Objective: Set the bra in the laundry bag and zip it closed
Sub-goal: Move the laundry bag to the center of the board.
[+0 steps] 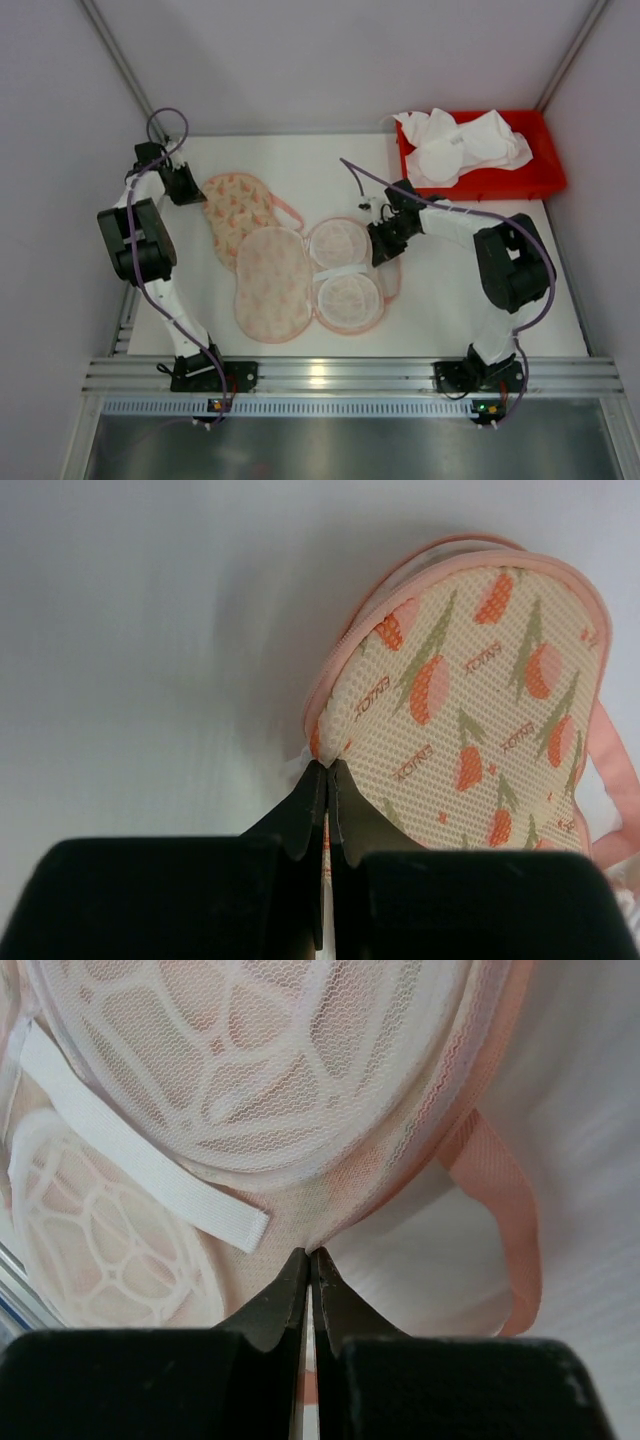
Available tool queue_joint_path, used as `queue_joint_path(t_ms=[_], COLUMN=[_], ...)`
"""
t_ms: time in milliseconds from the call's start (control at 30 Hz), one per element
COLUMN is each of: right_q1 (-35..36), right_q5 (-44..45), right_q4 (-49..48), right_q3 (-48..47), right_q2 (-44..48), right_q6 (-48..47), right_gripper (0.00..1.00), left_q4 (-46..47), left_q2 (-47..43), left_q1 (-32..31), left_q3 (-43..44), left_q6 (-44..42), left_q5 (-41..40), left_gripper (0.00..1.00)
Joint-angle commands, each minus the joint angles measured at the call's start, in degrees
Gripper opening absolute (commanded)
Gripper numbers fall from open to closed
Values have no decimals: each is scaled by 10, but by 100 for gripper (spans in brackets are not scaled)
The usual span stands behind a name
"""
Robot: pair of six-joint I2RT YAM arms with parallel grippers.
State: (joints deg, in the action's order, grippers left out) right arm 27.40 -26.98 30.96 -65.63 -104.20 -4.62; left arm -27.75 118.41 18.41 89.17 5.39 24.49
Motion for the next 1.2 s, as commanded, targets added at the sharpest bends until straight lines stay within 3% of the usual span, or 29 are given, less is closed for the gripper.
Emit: queue_joint_path(t_ms=[0,300,500,733,833,1167], right_q1=[-36,-138,-142,-147,-162,-202], right_q5=[33,59,50,77,97,156], right_q4=[41,90,82,66,60,95], right_q3=[11,23,59,69,72,58], right_q2=[48,61,65,61,65,77], right_q6=[-37,-78,-75,-58,-48,-87], right_gripper=[0,0,0,0,0,0], left_q4=[17,16,18,16,11,-13], left_q2=[-29,67,132,146,104,-75], left_q1=[-2,-5,-15,-19,-25,-34], left_q3=[65,164,255,330,290,33], left_q6=[-49,-84,-98,-104,-121,-145], left_q5=[-80,-132,-180,-175,-151,-9], left_gripper=[0,0,3,46,55,65])
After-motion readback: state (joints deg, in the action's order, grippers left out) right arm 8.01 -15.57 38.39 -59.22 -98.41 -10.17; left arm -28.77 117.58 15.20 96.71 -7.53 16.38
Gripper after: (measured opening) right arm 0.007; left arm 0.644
